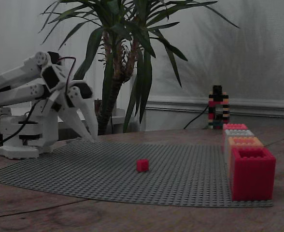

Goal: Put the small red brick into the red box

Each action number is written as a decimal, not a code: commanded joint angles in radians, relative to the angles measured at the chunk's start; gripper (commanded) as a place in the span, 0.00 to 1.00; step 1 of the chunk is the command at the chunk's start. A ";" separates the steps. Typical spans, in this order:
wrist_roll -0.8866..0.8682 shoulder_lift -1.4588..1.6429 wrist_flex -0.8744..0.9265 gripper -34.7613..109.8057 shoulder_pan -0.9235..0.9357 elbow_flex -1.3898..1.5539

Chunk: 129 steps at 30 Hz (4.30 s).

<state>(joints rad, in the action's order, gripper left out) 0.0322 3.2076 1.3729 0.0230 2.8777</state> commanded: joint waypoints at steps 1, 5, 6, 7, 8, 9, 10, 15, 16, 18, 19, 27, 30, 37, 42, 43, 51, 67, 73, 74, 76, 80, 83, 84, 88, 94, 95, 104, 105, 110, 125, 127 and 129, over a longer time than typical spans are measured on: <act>0.012 0.014 0.014 0.24 0.017 -0.011; 0.012 0.014 0.014 0.24 0.017 -0.011; 0.012 0.014 0.014 0.24 0.017 -0.011; 0.012 0.014 0.014 0.24 0.017 -0.011; 0.012 0.014 0.014 0.24 0.017 -0.011; 0.012 0.014 0.014 0.24 0.017 -0.011; 0.012 0.014 0.014 0.24 0.017 -0.011; 0.012 0.014 0.014 0.24 0.017 -0.011; 0.012 0.014 0.014 0.24 0.017 -0.011; 0.011 0.014 0.014 0.24 0.017 -0.011; 0.011 0.014 0.014 0.24 0.017 -0.011; 0.028 -0.252 -0.138 0.24 0.023 -0.160; -0.031 -0.499 -0.250 0.25 0.048 -0.288; -0.061 -1.029 -0.324 0.35 0.091 -0.600; -0.107 -1.338 -0.273 0.36 0.097 -0.825; -0.118 -1.385 -0.255 0.36 0.097 -0.871; -0.166 -1.638 -0.204 0.35 0.133 -1.108; -0.173 -1.761 -0.282 0.34 0.137 -1.141; -0.164 -1.786 -0.307 0.34 0.137 -1.141; -0.166 -1.790 -0.313 0.34 0.137 -1.141; -0.166 -1.801 -0.322 0.32 0.137 -1.146; -0.181 -1.839 -0.321 0.24 0.138 -1.192; -0.195 -1.847 -0.301 0.24 0.149 -1.275; -0.201 -1.853 -0.282 0.24 0.153 -1.319; -0.184 -1.922 -0.278 0.24 0.186 -1.594; -0.077 -2.123 -0.364 0.24 0.245 -2.002; -0.063 -2.152 -0.390 0.24 0.255 -2.036; 0.028 -2.355 -0.638 0.24 0.267 -2.105; 0.032 -2.367 -0.657 0.24 0.268 -2.105; 0.055 -2.421 -0.772 0.24 0.270 -2.102; 0.060 -2.256 -0.854 0.35 0.268 -1.908; 0.054 -2.083 -0.864 0.29 0.267 -1.758; 0.044 -1.868 -0.831 0.24 0.262 -1.589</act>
<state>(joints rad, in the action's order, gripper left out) 0.0752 0.9327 0.5246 0.2730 1.1536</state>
